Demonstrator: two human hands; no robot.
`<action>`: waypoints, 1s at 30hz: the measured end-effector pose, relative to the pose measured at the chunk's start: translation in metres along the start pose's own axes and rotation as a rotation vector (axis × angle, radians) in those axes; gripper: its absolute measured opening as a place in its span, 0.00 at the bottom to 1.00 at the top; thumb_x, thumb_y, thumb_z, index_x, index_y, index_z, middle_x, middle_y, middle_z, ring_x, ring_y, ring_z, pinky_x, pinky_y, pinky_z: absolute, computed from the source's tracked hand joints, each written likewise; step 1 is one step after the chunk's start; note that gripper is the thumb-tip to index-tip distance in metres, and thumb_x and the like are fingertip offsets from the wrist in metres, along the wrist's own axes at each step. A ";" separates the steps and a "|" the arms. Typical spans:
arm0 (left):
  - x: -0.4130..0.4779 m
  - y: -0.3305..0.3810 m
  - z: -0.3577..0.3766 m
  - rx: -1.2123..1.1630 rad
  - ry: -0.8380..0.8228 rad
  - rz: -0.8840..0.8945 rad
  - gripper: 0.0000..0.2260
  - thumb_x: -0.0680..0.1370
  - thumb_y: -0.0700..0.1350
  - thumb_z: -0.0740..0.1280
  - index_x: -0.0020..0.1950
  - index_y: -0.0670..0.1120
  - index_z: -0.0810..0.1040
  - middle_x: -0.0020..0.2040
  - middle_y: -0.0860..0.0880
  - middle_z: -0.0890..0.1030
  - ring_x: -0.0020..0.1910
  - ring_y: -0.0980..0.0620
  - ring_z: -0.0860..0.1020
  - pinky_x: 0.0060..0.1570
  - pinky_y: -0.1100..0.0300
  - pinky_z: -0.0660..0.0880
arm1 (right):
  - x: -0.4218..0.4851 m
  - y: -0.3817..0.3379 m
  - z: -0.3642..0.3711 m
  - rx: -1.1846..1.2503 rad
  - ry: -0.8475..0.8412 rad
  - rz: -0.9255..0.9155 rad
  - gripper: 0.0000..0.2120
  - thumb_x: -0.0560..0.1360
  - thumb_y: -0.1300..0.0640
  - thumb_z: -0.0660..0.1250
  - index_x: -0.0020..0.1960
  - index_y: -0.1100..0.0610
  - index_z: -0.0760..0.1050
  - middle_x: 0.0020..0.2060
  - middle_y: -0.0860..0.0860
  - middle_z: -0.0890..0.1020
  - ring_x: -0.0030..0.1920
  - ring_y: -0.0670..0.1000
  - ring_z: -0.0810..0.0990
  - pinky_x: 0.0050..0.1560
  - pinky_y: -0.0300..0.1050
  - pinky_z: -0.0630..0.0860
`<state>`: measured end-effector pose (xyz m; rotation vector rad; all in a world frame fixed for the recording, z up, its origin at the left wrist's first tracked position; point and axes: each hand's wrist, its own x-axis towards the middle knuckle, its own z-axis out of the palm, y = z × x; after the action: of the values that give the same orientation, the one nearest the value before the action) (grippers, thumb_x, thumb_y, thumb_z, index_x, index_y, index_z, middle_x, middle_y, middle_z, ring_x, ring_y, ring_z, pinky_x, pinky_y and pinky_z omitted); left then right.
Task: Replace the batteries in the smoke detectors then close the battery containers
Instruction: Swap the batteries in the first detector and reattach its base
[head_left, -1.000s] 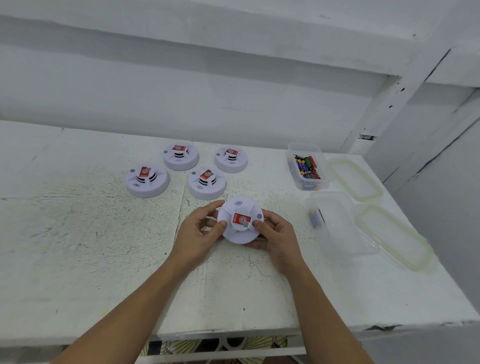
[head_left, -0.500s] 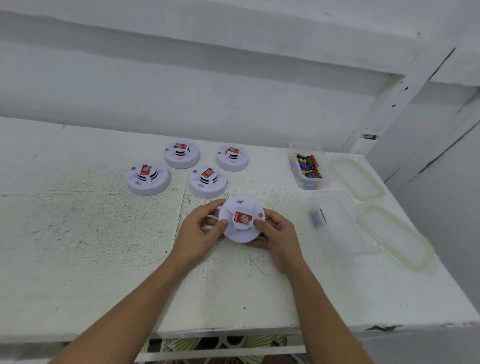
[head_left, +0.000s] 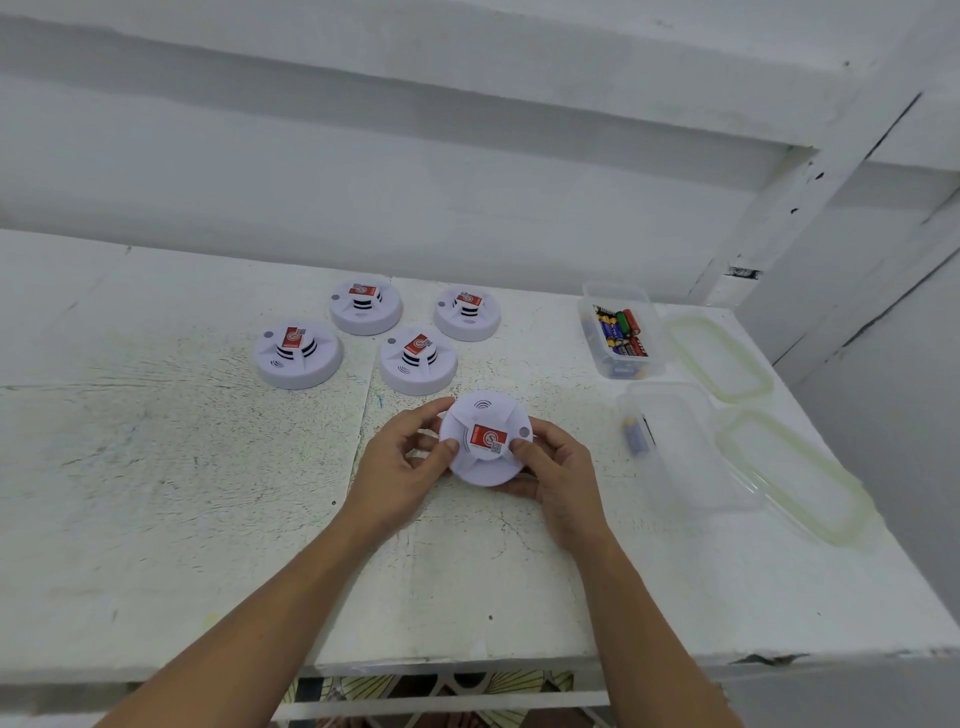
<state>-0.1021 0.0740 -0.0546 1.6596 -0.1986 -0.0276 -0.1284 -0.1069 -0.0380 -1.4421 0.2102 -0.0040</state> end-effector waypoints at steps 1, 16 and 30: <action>0.000 0.000 0.000 0.002 0.001 -0.006 0.17 0.76 0.40 0.69 0.63 0.54 0.77 0.51 0.49 0.79 0.42 0.55 0.77 0.46 0.57 0.78 | -0.001 0.000 0.000 -0.008 0.006 -0.009 0.11 0.78 0.64 0.63 0.58 0.57 0.79 0.49 0.55 0.85 0.50 0.56 0.84 0.45 0.54 0.82; 0.026 0.019 0.022 -0.010 0.102 -0.029 0.10 0.74 0.39 0.70 0.51 0.52 0.75 0.48 0.56 0.82 0.44 0.58 0.81 0.43 0.64 0.78 | 0.020 -0.002 0.003 -0.116 0.298 -0.156 0.12 0.75 0.63 0.67 0.57 0.54 0.78 0.44 0.52 0.81 0.39 0.44 0.82 0.42 0.47 0.82; 0.099 0.014 0.073 0.177 0.182 -0.060 0.09 0.76 0.39 0.67 0.55 0.47 0.75 0.47 0.52 0.79 0.47 0.57 0.78 0.46 0.70 0.71 | 0.104 -0.013 -0.026 -0.541 0.413 -0.141 0.15 0.77 0.51 0.64 0.63 0.53 0.75 0.52 0.51 0.80 0.49 0.47 0.79 0.51 0.40 0.75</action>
<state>-0.0164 -0.0133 -0.0380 1.8328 -0.0122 0.0979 -0.0283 -0.1476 -0.0429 -1.9860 0.4724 -0.3885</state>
